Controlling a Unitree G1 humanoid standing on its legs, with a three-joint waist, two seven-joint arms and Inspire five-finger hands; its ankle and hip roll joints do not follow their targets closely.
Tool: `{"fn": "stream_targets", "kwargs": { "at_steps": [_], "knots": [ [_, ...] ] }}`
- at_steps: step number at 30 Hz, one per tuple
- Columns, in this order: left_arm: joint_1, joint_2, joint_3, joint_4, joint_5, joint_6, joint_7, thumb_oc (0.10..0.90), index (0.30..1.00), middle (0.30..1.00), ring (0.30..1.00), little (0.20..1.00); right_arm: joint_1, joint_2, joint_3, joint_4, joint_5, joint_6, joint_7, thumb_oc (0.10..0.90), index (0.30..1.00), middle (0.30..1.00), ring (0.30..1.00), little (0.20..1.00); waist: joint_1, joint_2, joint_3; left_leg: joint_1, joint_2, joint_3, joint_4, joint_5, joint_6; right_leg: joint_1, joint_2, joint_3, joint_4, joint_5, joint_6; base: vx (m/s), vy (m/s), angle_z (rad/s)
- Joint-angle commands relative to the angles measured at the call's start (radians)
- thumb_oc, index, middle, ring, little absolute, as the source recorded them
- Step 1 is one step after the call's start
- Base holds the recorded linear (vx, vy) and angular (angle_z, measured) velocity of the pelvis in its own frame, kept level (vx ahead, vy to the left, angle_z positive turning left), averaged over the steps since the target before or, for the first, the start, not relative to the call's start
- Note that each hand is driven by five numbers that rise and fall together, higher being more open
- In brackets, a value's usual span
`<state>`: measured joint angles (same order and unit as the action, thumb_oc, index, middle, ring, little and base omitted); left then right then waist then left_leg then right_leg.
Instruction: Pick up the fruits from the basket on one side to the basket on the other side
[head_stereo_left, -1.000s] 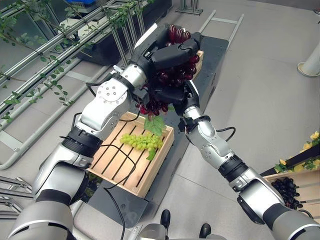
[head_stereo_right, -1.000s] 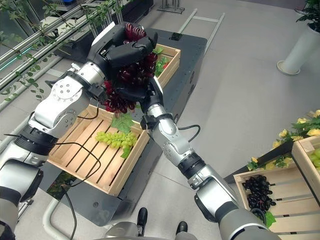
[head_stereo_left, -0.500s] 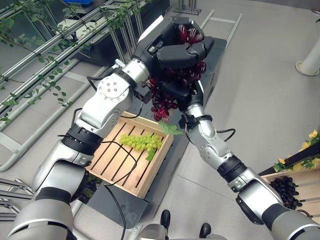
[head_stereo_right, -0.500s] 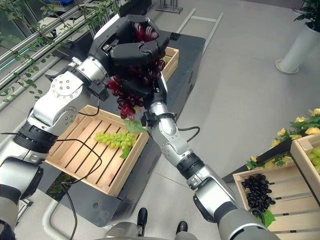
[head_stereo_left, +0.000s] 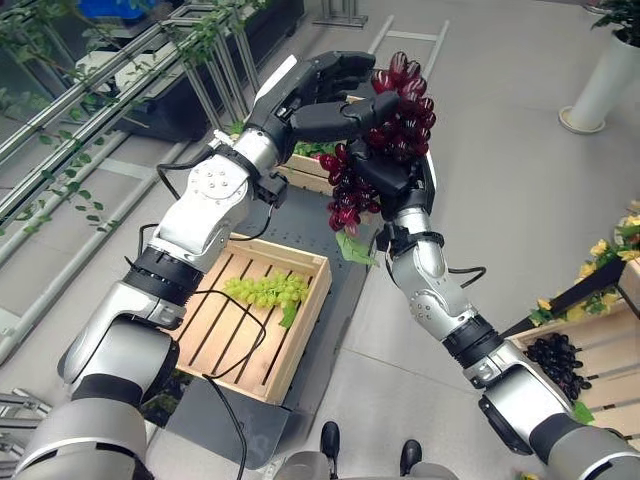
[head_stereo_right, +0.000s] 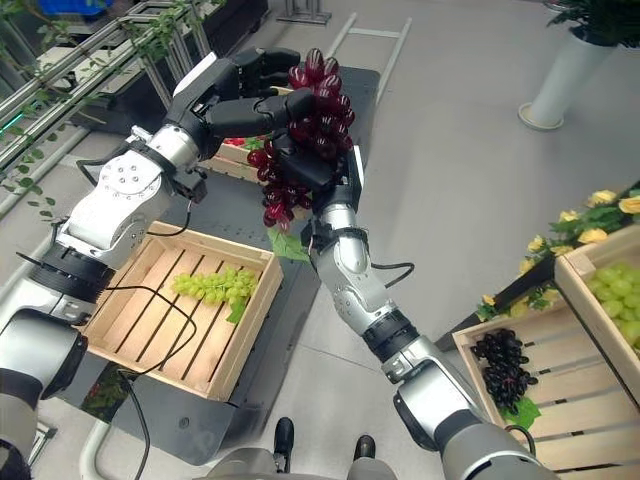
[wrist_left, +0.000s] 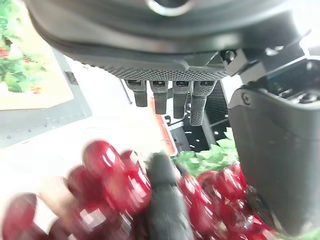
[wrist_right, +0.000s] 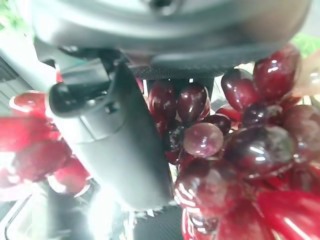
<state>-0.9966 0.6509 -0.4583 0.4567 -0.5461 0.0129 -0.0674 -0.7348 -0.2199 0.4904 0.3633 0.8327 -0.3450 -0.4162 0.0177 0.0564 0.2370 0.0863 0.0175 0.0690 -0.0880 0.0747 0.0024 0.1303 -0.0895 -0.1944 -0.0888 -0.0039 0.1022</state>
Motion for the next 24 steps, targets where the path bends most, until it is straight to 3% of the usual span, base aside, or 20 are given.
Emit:
{"fn": "stream_targets", "kwargs": {
  "at_steps": [1, 13, 19, 23, 24],
  "knots": [
    [-0.039, -0.002, 0.004, 0.187, 0.019, -0.105, 0.082, 0.800, 0.900, 0.900, 0.900, 0.900, -0.023, 0.019, -0.113, -0.075, -0.056, -0.200, 0.018, 0.400, 0.300, 0.300, 0.300, 0.300, -0.007, -0.003, -0.243, 0.006, -0.019, 0.005, 0.001, -0.080, -0.008, -0.027, 0.002, 0.009, 0.002, 0.029, -0.038, 0.01, 0.018, -0.25],
    [0.119, -0.067, 0.141, 0.220, 0.057, -0.267, 0.278, 0.800, 0.900, 0.900, 0.900, 0.900, 0.173, -0.013, -0.147, -0.041, -0.037, -0.145, 0.152, 0.400, 0.300, 0.300, 0.300, 0.300, -0.067, -0.013, -0.224, 0.023, -0.005, 0.068, 0.001, -0.092, -0.006, -0.047, 0.009, 0.069, 0.002, 0.040, -0.036, 0.00, 0.017, -0.22],
    [0.201, -0.098, 0.170, 0.201, 0.080, -0.269, 0.266, 0.800, 0.900, 0.900, 0.900, 0.900, 0.262, -0.026, -0.164, -0.032, -0.056, -0.099, 0.233, 0.400, 0.300, 0.300, 0.300, 0.300, -0.089, -0.015, -0.210, 0.028, -0.003, 0.090, 0.001, -0.095, -0.004, -0.055, 0.011, 0.088, 0.002, 0.047, -0.033, 0.00, 0.023, -0.22],
    [0.272, -0.125, 0.175, 0.180, 0.080, -0.255, 0.204, 0.800, 0.900, 0.900, 0.900, 0.900, 0.324, -0.043, -0.160, -0.021, -0.071, -0.065, 0.324, 0.400, 0.300, 0.300, 0.300, 0.300, -0.097, -0.020, -0.199, 0.031, -0.003, 0.100, 0.001, -0.098, -0.002, -0.058, 0.013, 0.094, 0.002, 0.050, -0.031, 0.00, 0.013, -0.14],
    [0.341, -0.152, 0.179, 0.154, 0.075, -0.241, 0.180, 0.800, 0.900, 0.900, 0.900, 0.900, 0.373, -0.056, -0.160, -0.010, -0.079, -0.031, 0.383, 0.400, 0.300, 0.300, 0.300, 0.300, -0.101, -0.024, -0.190, 0.034, -0.003, 0.103, 0.001, -0.101, 0.001, -0.059, 0.015, 0.100, 0.002, 0.053, -0.031, 0.00, 0.010, -0.08]
  ]
}}
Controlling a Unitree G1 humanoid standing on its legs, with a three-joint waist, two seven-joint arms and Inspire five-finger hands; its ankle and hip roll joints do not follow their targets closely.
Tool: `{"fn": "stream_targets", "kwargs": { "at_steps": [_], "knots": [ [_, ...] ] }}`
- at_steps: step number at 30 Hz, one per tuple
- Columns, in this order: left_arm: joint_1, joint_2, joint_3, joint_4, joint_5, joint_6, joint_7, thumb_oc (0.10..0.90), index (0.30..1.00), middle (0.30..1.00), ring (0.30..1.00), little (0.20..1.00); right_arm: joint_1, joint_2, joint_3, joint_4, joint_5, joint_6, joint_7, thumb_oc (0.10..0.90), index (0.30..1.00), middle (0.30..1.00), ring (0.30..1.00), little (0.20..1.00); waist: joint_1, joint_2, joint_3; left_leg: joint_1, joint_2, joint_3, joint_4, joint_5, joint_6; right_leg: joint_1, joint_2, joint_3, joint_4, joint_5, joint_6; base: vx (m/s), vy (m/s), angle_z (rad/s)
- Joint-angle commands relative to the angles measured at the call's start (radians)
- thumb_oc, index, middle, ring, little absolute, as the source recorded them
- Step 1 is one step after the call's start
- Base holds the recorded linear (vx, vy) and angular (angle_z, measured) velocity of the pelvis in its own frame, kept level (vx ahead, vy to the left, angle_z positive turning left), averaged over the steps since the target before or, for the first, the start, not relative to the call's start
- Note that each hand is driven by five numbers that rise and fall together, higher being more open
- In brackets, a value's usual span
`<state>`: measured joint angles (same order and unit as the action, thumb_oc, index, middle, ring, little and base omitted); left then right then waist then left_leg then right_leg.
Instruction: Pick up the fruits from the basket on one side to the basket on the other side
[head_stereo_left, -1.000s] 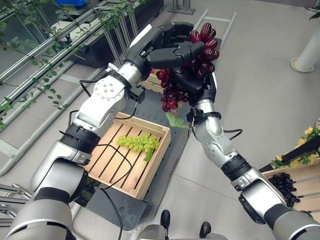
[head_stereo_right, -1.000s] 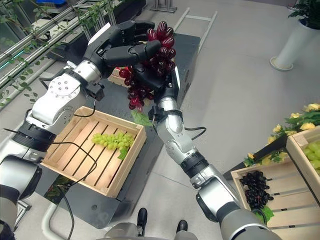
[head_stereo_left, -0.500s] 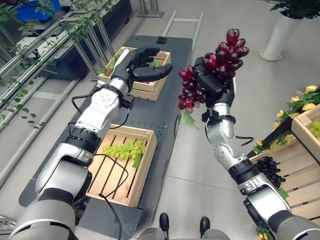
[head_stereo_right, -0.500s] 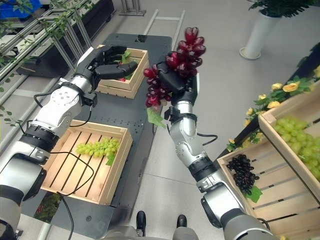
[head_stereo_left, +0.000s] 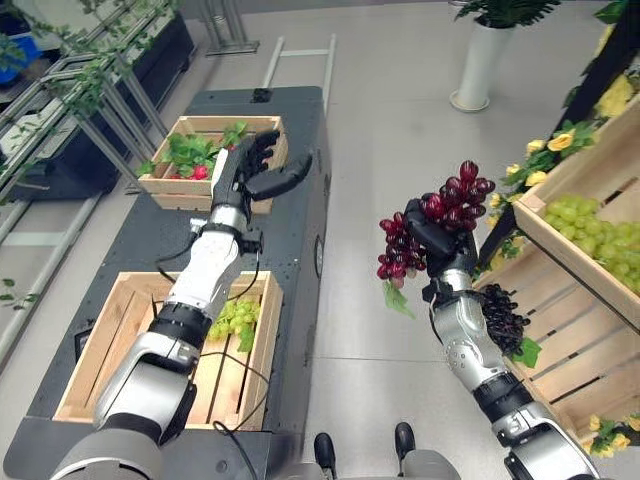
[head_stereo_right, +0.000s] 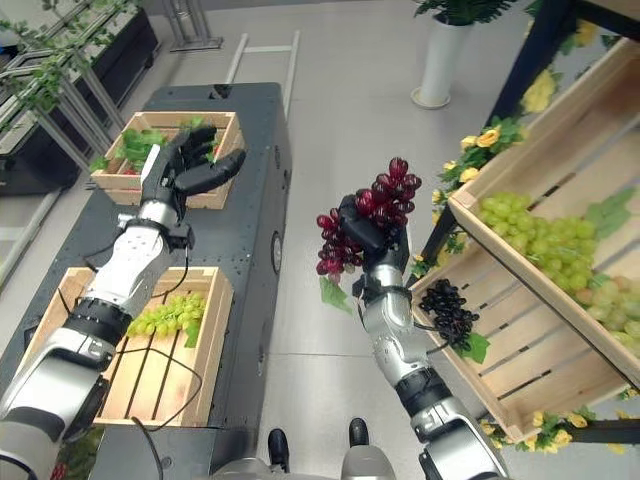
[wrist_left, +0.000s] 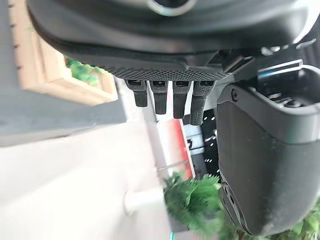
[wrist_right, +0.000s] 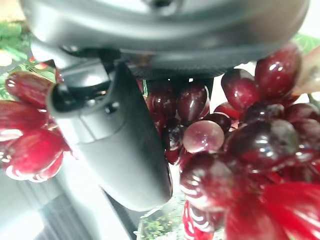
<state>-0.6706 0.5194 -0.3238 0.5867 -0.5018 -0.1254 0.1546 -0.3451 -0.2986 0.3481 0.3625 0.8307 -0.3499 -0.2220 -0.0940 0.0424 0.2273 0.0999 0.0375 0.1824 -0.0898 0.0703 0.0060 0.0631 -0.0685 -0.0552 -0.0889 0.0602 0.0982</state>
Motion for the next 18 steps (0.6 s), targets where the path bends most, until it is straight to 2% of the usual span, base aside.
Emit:
{"fn": "stream_targets", "kwargs": {
  "at_steps": [1, 6, 8, 11, 13, 14, 18],
  "knots": [
    [0.026, -0.023, 0.044, 0.021, 0.025, -0.098, -0.046, 0.800, 0.900, 0.900, 0.900, 0.900, -0.010, 0.020, -0.017, -0.007, -0.078, -0.021, 0.195, 0.400, 0.300, 0.300, 0.300, 0.300, 0.010, -0.010, -0.179, 0.021, -0.023, -0.010, 0.003, -0.097, -0.002, 0.008, -0.006, -0.039, 0.002, -0.011, -0.027, 0.00, 0.009, -0.11],
    [0.187, -0.104, 0.051, -0.015, -0.019, -0.079, -0.086, 0.800, 0.900, 0.900, 0.900, 0.900, 0.100, 0.000, -0.034, 0.012, -0.042, 0.047, 0.319, 0.400, 0.300, 0.300, 0.300, 0.300, -0.001, -0.022, -0.155, 0.025, -0.022, 0.006, 0.003, -0.099, 0.002, 0.003, -0.001, -0.026, 0.002, -0.005, -0.024, 0.00, 0.006, -0.12],
    [0.205, -0.115, 0.050, -0.017, -0.021, -0.080, -0.083, 0.800, 0.900, 0.900, 0.900, 0.900, 0.112, 0.001, -0.037, 0.011, -0.044, 0.052, 0.325, 0.400, 0.300, 0.300, 0.300, 0.300, -0.002, -0.023, -0.152, 0.026, -0.022, 0.009, 0.003, -0.099, 0.002, 0.003, 0.000, -0.024, 0.002, -0.004, -0.024, 0.01, 0.005, -0.08],
    [0.305, -0.171, 0.049, -0.054, -0.042, -0.127, -0.099, 0.800, 0.900, 0.900, 0.900, 0.900, 0.190, 0.006, -0.061, -0.002, -0.063, 0.063, 0.359, 0.400, 0.300, 0.300, 0.300, 0.300, -0.008, -0.032, -0.138, 0.034, -0.020, 0.019, 0.003, -0.101, 0.005, 0.005, 0.002, -0.016, 0.002, 0.000, -0.021, 0.02, -0.002, -0.17],
    [0.360, -0.209, 0.056, -0.097, -0.132, -0.161, -0.161, 0.800, 0.900, 0.900, 0.900, 0.900, 0.226, 0.009, -0.074, -0.001, -0.083, 0.066, 0.367, 0.400, 0.300, 0.300, 0.300, 0.300, -0.006, -0.038, -0.129, 0.035, -0.017, 0.024, 0.003, -0.101, 0.006, 0.003, 0.003, -0.015, 0.002, 0.003, -0.022, 0.03, -0.021, -0.10],
    [0.392, -0.234, 0.059, -0.110, -0.129, -0.181, -0.182, 0.800, 0.900, 0.900, 0.900, 0.900, 0.238, 0.012, -0.081, 0.009, -0.092, 0.065, 0.368, 0.400, 0.300, 0.300, 0.300, 0.300, -0.004, -0.042, -0.123, 0.036, -0.015, 0.029, 0.003, -0.101, 0.006, 0.003, 0.005, -0.013, 0.002, 0.005, -0.023, 0.03, -0.024, -0.07],
    [0.437, -0.257, 0.047, -0.131, -0.161, -0.202, -0.198, 0.800, 0.900, 0.900, 0.900, 0.900, 0.256, 0.015, -0.095, 0.016, -0.090, 0.070, 0.348, 0.400, 0.300, 0.300, 0.300, 0.300, -0.003, -0.055, -0.104, 0.030, -0.011, 0.035, 0.003, -0.099, 0.009, -0.006, 0.011, 0.001, 0.002, 0.013, -0.028, 0.00, -0.021, -0.10]
  ]
}}
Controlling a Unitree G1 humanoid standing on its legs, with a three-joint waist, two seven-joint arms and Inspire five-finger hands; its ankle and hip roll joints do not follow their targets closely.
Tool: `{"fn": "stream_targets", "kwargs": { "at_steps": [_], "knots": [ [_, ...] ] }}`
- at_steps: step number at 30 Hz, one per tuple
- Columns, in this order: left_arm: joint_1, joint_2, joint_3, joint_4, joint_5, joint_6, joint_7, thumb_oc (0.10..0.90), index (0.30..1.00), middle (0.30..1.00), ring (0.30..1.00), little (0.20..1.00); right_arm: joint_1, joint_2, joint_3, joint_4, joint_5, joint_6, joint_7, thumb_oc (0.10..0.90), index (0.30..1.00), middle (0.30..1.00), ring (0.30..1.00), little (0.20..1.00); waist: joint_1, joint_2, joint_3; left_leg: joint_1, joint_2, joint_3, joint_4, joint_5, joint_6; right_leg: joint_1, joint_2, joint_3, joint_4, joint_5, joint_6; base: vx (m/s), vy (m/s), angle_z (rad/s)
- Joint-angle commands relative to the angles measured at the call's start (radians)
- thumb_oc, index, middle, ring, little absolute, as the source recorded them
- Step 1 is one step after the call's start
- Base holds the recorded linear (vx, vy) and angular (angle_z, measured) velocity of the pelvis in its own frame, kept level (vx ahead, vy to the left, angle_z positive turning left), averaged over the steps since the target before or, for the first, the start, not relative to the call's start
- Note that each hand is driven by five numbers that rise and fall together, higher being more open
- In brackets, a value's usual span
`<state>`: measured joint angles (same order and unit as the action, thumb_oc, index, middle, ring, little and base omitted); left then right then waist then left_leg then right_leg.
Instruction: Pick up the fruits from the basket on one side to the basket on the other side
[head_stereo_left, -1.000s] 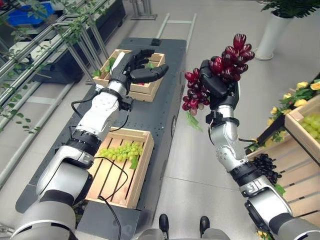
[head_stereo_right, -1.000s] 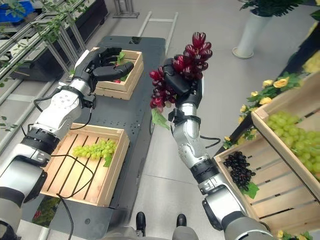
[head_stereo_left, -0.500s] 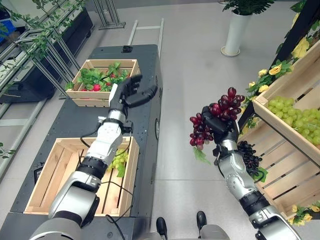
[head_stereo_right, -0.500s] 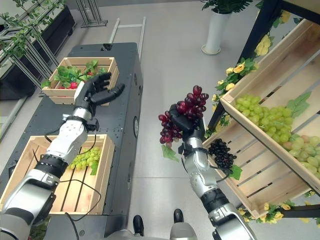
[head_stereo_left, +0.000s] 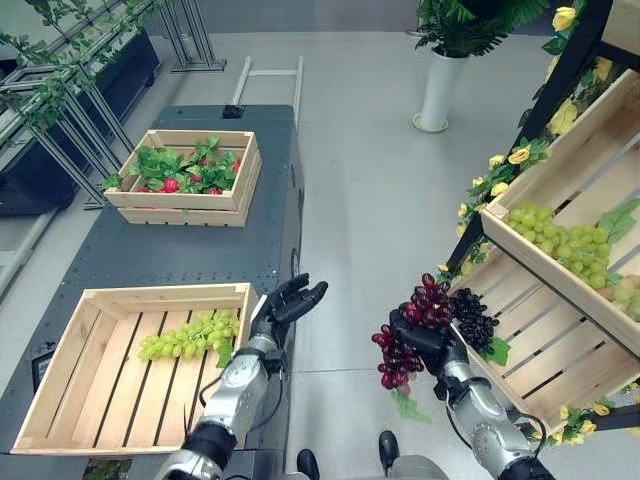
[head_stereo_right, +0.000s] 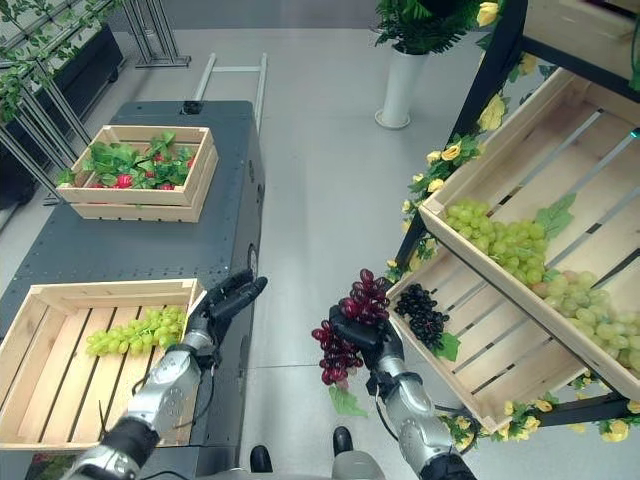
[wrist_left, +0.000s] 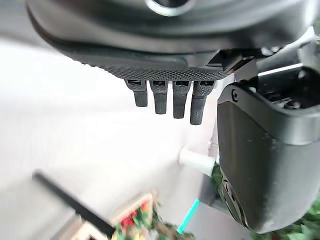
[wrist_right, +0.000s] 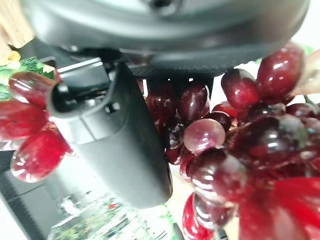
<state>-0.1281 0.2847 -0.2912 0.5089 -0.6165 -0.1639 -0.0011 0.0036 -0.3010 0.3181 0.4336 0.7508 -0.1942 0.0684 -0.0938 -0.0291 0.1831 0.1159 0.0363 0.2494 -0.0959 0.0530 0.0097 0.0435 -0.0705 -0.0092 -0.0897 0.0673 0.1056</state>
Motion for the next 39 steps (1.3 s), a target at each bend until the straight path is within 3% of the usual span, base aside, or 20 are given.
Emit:
{"fn": "stream_targets", "kwargs": {
  "at_steps": [1, 4, 9, 12, 17, 19, 24, 28, 29, 34, 39],
  "knots": [
    [-0.095, -0.030, 0.015, -0.059, -0.060, -0.172, -0.038, 0.800, 0.900, 0.900, 0.900, 0.900, -0.090, 0.017, -0.073, -0.044, -0.008, -0.087, 0.045, 0.400, 0.300, 0.300, 0.300, 0.300, -0.003, 0.010, -0.044, 0.011, -0.007, -0.026, 0.009, -0.080, 0.007, 0.010, 0.015, -0.042, 0.002, 0.010, -0.038, -0.04, -0.018, -0.05],
    [-0.088, -0.035, 0.010, -0.073, -0.088, -0.179, -0.042, 0.800, 0.900, 0.900, 0.900, 0.900, -0.089, 0.009, -0.091, -0.027, -0.017, -0.090, 0.022, 0.400, 0.300, 0.300, 0.300, 0.300, -0.003, 0.001, -0.007, 0.008, 0.000, -0.016, 0.014, -0.075, 0.012, -0.015, 0.023, -0.036, 0.056, -0.010, -0.045, -0.06, -0.010, -0.10],
    [-0.093, -0.015, -0.035, -0.179, -0.102, -0.171, -0.146, 0.800, 0.900, 0.900, 0.900, 0.900, -0.100, -0.054, -0.166, 0.015, 0.012, -0.122, 0.030, 0.400, 0.300, 0.300, 0.300, 0.300, -0.001, -0.038, 0.101, -0.109, 0.021, -0.004, 0.247, -0.147, 0.009, -0.093, 0.021, -0.060, 0.204, -0.055, -0.068, -0.11, -0.035, -0.13],
    [-0.124, -0.007, -0.066, -0.199, -0.083, -0.164, -0.132, 0.800, 0.900, 0.900, 0.900, 0.900, -0.129, -0.086, -0.203, 0.041, 0.058, -0.136, 0.005, 0.400, 0.300, 0.300, 0.300, 0.300, -0.005, -0.051, 0.150, -0.169, 0.032, -0.001, 0.353, -0.186, 0.010, -0.133, 0.023, -0.072, 0.270, -0.077, -0.079, -0.09, -0.016, -0.16],
    [-0.177, -0.007, -0.106, -0.189, -0.098, -0.171, -0.092, 0.800, 0.900, 0.900, 0.900, 0.900, -0.179, -0.123, -0.250, 0.073, 0.044, -0.156, -0.055, 0.400, 0.300, 0.300, 0.300, 0.300, -0.014, -0.059, 0.213, -0.261, 0.041, 0.015, 0.512, -0.251, 0.017, -0.214, 0.026, -0.093, 0.378, -0.112, -0.094, -0.08, 0.004, -0.11],
    [-0.203, 0.010, -0.135, -0.223, -0.043, -0.196, -0.087, 0.800, 0.900, 0.900, 0.900, 0.900, -0.208, -0.156, -0.273, 0.084, 0.036, -0.164, -0.097, 0.400, 0.300, 0.300, 0.300, 0.300, -0.019, -0.055, 0.254, -0.324, 0.050, 0.008, 0.608, -0.298, 0.014, -0.267, 0.033, -0.100, 0.450, -0.147, -0.097, -0.08, 0.013, -0.07],
    [-0.280, 0.034, -0.179, -0.291, -0.044, -0.218, -0.067, 0.800, 0.900, 0.900, 0.900, 0.900, -0.319, -0.233, -0.303, 0.155, 0.058, -0.132, -0.127, 0.400, 0.300, 0.300, 0.300, 0.300, -0.032, -0.044, 0.307, -0.443, 0.069, 0.010, 0.758, -0.295, 0.012, -0.371, 0.052, -0.102, 0.563, -0.177, -0.133, -0.09, 0.035, -0.01],
    [-0.325, 0.027, -0.197, -0.301, -0.064, -0.230, -0.037, 0.800, 0.900, 0.900, 0.900, 0.900, -0.381, -0.251, -0.297, 0.197, 0.092, -0.139, -0.175, 0.400, 0.300, 0.300, 0.300, 0.300, -0.030, -0.048, 0.333, -0.506, 0.076, -0.007, 0.830, -0.294, 0.014, -0.426, 0.066, -0.105, 0.619, -0.189, -0.140, -0.08, -0.001, -0.05],
    [-0.337, 0.026, -0.207, -0.310, -0.076, -0.229, -0.030, 0.800, 0.900, 0.900, 0.900, 0.900, -0.411, -0.267, -0.308, 0.223, 0.111, -0.144, -0.205, 0.400, 0.300, 0.300, 0.300, 0.300, -0.025, -0.048, 0.337, -0.535, 0.074, -0.028, 0.869, -0.324, 0.011, -0.452, 0.073, -0.105, 0.655, -0.209, -0.132, -0.02, -0.058, -0.06],
    [-0.347, 0.027, -0.216, -0.332, -0.067, -0.205, -0.039, 0.800, 0.900, 0.900, 0.900, 0.900, -0.464, -0.313, -0.321, 0.248, 0.090, -0.140, -0.251, 0.400, 0.300, 0.300, 0.300, 0.300, -0.015, -0.051, 0.337, -0.622, 0.072, -0.056, 0.943, -0.341, 0.022, -0.524, 0.082, -0.112, 0.712, -0.216, -0.136, -0.04, -0.074, 0.01],
    [-0.335, 0.067, -0.234, -0.377, -0.074, -0.170, -0.054, 0.800, 0.900, 0.900, 0.900, 0.900, -0.517, -0.403, -0.351, 0.297, 0.126, -0.117, -0.270, 0.400, 0.300, 0.300, 0.300, 0.300, -0.002, -0.047, 0.337, -0.698, 0.073, -0.078, 0.986, -0.302, 0.021, -0.580, 0.085, -0.120, 0.735, -0.202, -0.152, -0.05, -0.125, 0.01]
  ]
}}
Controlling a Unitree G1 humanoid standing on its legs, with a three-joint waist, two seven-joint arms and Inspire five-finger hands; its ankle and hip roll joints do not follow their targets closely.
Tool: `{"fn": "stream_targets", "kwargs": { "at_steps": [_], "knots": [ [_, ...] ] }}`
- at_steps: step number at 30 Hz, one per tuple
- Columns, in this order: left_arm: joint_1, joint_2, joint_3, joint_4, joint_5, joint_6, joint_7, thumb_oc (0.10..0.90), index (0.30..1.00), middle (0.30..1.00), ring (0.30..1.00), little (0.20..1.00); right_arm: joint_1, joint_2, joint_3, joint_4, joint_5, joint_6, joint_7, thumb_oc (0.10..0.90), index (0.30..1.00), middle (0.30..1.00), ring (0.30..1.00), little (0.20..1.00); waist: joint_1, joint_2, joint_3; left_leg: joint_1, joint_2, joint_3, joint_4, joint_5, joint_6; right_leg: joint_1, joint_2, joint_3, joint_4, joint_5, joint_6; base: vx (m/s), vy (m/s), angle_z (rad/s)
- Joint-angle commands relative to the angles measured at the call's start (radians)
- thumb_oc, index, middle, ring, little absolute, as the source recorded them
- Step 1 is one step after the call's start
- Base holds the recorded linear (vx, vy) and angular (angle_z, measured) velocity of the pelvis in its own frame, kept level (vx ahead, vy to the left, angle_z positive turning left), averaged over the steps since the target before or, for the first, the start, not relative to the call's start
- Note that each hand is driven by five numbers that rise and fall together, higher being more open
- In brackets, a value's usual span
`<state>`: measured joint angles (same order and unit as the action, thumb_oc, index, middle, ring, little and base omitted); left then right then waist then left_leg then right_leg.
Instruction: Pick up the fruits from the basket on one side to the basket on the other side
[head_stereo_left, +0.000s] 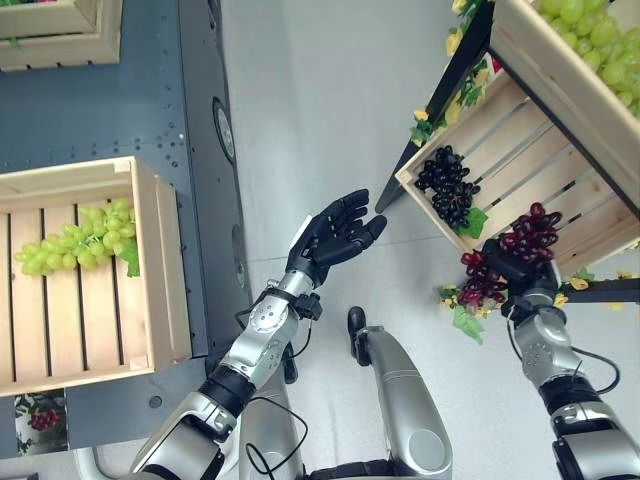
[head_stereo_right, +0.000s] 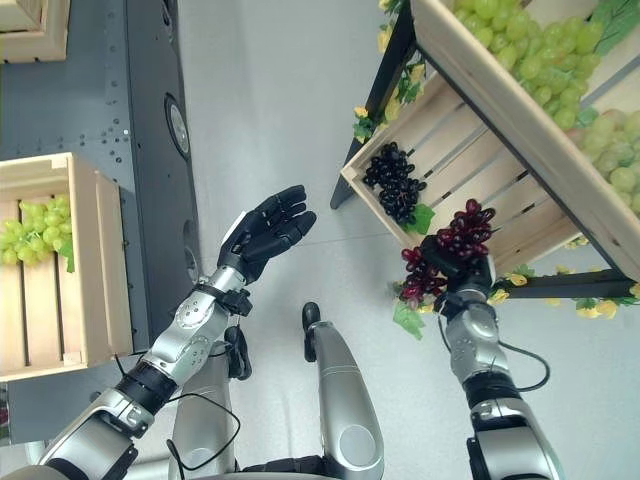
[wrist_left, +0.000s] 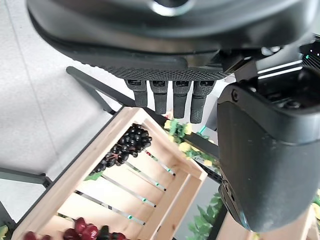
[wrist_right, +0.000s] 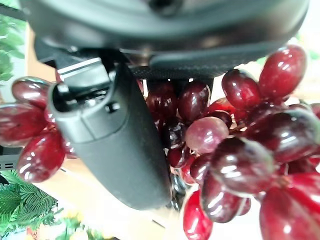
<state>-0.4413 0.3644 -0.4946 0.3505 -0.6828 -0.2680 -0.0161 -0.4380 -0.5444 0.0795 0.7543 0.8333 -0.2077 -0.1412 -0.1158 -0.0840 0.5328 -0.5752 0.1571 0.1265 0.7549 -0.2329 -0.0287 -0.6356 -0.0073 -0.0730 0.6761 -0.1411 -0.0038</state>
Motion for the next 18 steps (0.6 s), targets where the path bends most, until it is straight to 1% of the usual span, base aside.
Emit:
{"fn": "stream_targets", "kwargs": {
  "at_steps": [1, 5, 8, 9, 10, 14, 18],
  "knots": [
    [-0.019, -0.001, -0.034, -0.231, -0.009, -0.061, -0.040, 0.800, 0.900, 0.900, 0.900, 0.900, -0.087, -0.171, -0.114, -0.016, 0.048, -0.097, -0.071, 0.400, 0.300, 0.300, 0.300, 0.300, 0.025, 0.007, -0.013, -0.014, -0.050, 0.043, 0.132, -0.017, 0.062, 0.092, 0.022, -0.058, -0.032, 0.010, -0.042, -0.01, -0.134, 0.05],
    [-0.021, 0.026, -0.044, -0.254, -0.025, -0.053, -0.040, 0.800, 0.900, 0.900, 0.900, 0.900, -0.139, -0.207, -0.104, 0.010, 0.052, -0.071, -0.104, 0.400, 0.300, 0.300, 0.300, 0.300, 0.038, 0.007, -0.013, -0.049, -0.056, 0.029, 0.141, -0.009, 0.061, 0.062, 0.019, -0.065, -0.027, 0.017, -0.040, -0.02, -0.113, 0.00],
    [-0.023, 0.034, -0.056, -0.271, -0.037, -0.050, -0.036, 0.800, 0.900, 0.900, 0.900, 0.900, -0.202, -0.247, -0.091, 0.039, 0.061, -0.036, -0.127, 0.400, 0.300, 0.300, 0.300, 0.300, 0.047, 0.010, -0.013, -0.075, -0.058, 0.019, 0.156, -0.006, 0.059, 0.042, 0.019, -0.070, -0.017, 0.016, -0.042, -0.01, -0.086, 0.12],
    [-0.026, 0.037, -0.060, -0.281, -0.043, -0.045, -0.035, 0.800, 0.900, 0.900, 0.900, 0.900, -0.239, -0.266, -0.083, 0.063, 0.063, -0.014, -0.135, 0.400, 0.300, 0.300, 0.300, 0.300, 0.052, 0.013, -0.013, -0.084, -0.059, 0.016, 0.159, -0.006, 0.060, 0.032, 0.018, -0.070, -0.010, 0.014, -0.042, 0.00, -0.031, 0.07],
    [-0.026, 0.037, -0.060, -0.281, -0.043, -0.044, -0.035, 0.800, 0.900, 0.900, 0.900, 0.900, -0.244, -0.268, -0.081, 0.066, 0.063, -0.012, -0.134, 0.400, 0.300, 0.300, 0.300, 0.300, 0.051, 0.014, -0.013, -0.086, -0.059, 0.015, 0.160, -0.006, 0.060, 0.031, 0.018, -0.070, -0.009, 0.014, -0.043, 0.00, -0.040, 0.04],
    [-0.033, 0.045, -0.083, -0.288, -0.043, -0.039, -0.037, 0.800, 0.900, 0.900, 0.900, 0.900, -0.330, -0.307, -0.049, 0.136, 0.049, 0.048, -0.135, 0.400, 0.300, 0.300, 0.300, 0.300, 0.064, 0.017, -0.013, -0.105, -0.063, 0.009, 0.161, -0.007, 0.060, 0.014, 0.016, -0.074, -0.005, 0.014, -0.042, 0.01, -0.012, 0.04],
    [-0.026, 0.058, -0.084, -0.293, -0.047, -0.041, -0.033, 0.800, 0.900, 0.900, 0.900, 0.900, -0.354, -0.325, -0.030, 0.146, 0.043, 0.069, -0.132, 0.400, 0.300, 0.300, 0.300, 0.300, 0.070, 0.011, -0.013, -0.109, -0.064, 0.010, 0.155, -0.017, 0.065, 0.007, 0.014, -0.077, -0.007, 0.019, -0.040, 0.02, 0.002, 0.08]
  ]
}}
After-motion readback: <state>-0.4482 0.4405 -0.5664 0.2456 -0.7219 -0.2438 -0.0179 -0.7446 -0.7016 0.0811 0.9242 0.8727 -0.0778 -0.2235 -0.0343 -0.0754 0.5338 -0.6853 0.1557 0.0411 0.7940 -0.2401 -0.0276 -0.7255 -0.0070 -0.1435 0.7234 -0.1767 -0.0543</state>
